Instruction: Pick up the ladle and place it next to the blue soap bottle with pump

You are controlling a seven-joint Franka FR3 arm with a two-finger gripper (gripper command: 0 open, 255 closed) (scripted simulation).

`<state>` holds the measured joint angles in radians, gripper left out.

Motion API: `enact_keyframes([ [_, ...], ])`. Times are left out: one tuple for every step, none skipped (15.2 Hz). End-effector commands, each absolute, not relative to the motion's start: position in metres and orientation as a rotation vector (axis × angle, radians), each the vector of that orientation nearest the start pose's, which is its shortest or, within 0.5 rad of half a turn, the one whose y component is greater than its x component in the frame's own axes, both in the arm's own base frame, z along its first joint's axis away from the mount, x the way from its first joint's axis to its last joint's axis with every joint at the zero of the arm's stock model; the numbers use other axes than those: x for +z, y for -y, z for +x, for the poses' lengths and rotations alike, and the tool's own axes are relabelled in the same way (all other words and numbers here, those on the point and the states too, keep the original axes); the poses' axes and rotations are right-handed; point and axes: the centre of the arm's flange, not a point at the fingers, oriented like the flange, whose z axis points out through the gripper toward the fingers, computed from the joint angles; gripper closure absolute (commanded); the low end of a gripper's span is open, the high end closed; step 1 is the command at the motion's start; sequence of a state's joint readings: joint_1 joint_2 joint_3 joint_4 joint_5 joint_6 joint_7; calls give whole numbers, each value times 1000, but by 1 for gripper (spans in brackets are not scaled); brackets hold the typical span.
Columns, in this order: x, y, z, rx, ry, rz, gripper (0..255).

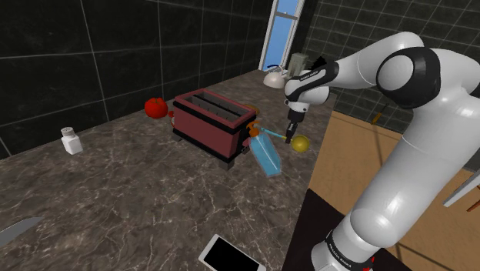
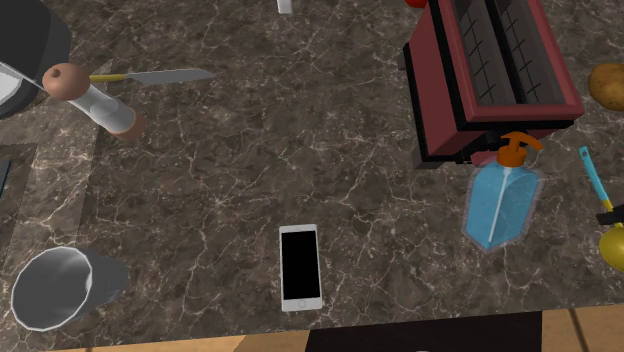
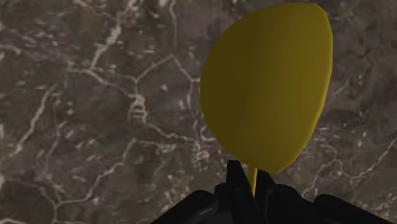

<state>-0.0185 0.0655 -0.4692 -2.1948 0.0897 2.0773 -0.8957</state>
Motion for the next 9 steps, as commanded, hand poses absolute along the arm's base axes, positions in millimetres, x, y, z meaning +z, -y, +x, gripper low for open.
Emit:
enact_keyframes([
  [344,239,460,163,527,-2943,255],
  [344,239,460,163,527,-2943,0],
  [344,239,460,163,527,-2943,0],
  [344,239,460,163,528,-2943,0],
  [344,238,460,163,528,-2943,0],
  [344,238,460,163,528,-2943,0],
  [344,239,460,163,527,-2943,0],
  [357,240,462,163,527,-2943,0],
  [370,242,464,163,527,-2943,0],
])
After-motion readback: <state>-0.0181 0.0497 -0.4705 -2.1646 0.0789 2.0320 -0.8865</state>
